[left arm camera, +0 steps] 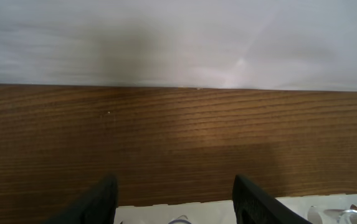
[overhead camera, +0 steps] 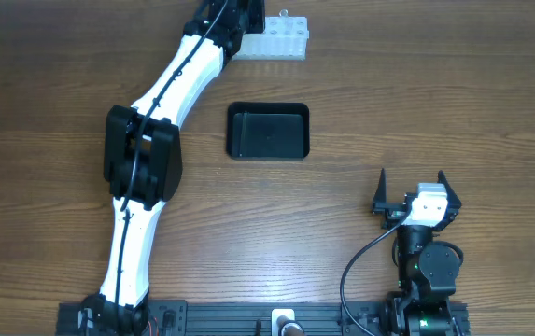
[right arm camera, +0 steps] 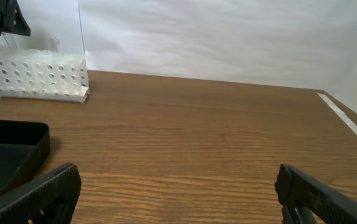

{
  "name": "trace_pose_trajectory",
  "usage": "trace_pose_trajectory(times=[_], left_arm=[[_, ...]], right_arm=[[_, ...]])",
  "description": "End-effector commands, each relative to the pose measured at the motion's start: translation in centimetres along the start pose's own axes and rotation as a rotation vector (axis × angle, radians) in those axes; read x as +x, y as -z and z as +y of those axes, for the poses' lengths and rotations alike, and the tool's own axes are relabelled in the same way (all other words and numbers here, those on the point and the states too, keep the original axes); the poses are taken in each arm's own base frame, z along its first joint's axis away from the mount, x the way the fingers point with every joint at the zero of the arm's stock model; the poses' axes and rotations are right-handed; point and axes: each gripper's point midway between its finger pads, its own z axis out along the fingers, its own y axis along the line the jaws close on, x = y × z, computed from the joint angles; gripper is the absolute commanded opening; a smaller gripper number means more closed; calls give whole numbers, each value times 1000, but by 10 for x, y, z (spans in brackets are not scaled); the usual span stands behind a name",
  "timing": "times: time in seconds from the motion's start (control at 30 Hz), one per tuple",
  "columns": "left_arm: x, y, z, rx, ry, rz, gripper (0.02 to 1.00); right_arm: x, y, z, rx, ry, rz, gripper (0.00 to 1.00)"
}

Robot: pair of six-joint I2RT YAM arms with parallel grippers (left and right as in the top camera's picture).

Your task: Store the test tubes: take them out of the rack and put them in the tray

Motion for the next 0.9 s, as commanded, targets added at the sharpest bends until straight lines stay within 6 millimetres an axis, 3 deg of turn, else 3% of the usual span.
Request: trace_pose_trajectory(times=[0.03,0.4,0.73,0.9], left_arm=[[14,-14,4,-6,-16,25,586],[14,-14,3,-6,-16,25,439],[14,-13,3,-4,-16,24,152],[14,-13,2,-4,-17,24,119]], right_arm=[[1,0,2,-10,1,-1,993],[1,0,2,-10,1,-1,991],[1,0,2,-10,1,-1,993],[1,0,2,-10,1,-1,993]])
